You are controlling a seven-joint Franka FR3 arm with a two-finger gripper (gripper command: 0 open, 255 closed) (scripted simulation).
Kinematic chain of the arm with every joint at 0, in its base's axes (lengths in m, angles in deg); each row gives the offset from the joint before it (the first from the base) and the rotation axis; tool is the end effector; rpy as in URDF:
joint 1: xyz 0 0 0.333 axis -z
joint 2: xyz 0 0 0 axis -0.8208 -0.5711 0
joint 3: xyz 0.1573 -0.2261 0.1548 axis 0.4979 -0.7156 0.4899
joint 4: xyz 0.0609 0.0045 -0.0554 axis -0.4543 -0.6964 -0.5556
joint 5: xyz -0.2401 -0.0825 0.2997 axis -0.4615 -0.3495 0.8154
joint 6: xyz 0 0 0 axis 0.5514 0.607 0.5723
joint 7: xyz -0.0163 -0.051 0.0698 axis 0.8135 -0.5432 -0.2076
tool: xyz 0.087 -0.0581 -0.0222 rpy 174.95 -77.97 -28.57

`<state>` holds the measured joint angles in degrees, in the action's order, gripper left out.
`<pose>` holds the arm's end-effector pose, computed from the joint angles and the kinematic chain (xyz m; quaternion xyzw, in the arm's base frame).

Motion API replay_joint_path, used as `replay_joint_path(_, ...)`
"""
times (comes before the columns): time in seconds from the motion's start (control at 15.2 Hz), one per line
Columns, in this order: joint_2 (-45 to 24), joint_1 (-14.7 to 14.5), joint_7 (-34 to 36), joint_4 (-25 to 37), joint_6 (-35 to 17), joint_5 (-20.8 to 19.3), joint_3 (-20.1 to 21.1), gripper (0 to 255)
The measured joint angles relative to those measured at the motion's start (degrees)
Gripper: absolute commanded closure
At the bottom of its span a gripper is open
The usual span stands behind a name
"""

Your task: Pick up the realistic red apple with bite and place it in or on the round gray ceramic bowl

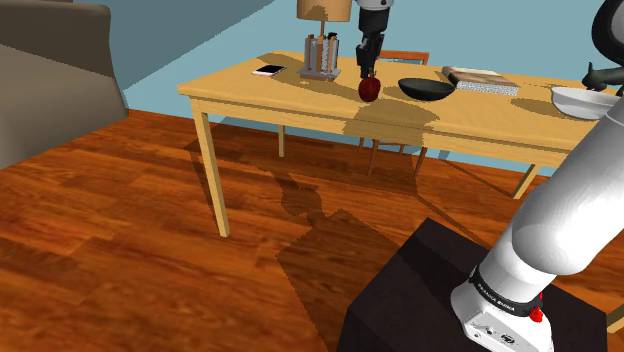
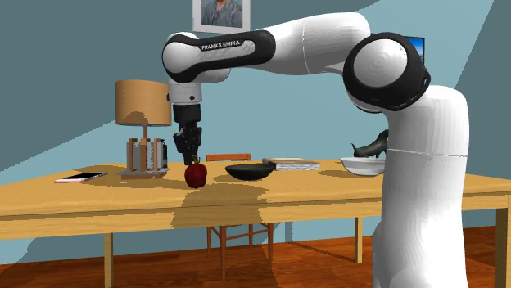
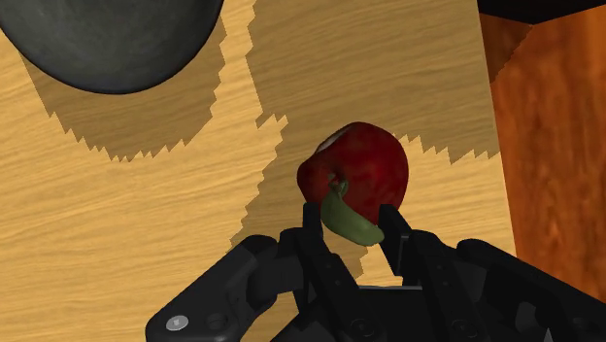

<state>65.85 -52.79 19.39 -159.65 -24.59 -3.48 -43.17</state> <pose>0.5276 -0.0763 0.6444 0.9895 0.1025 0.0193 0.0999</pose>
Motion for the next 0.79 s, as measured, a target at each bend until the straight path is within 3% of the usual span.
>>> replay_joint_path(0.26,-0.3,0.0,-0.2,1.2,0.9,0.0,0.0,255)
replay_joint_path(0.79,-2.8,-0.1,-1.3,10.5,7.6,0.2,0.1,255)
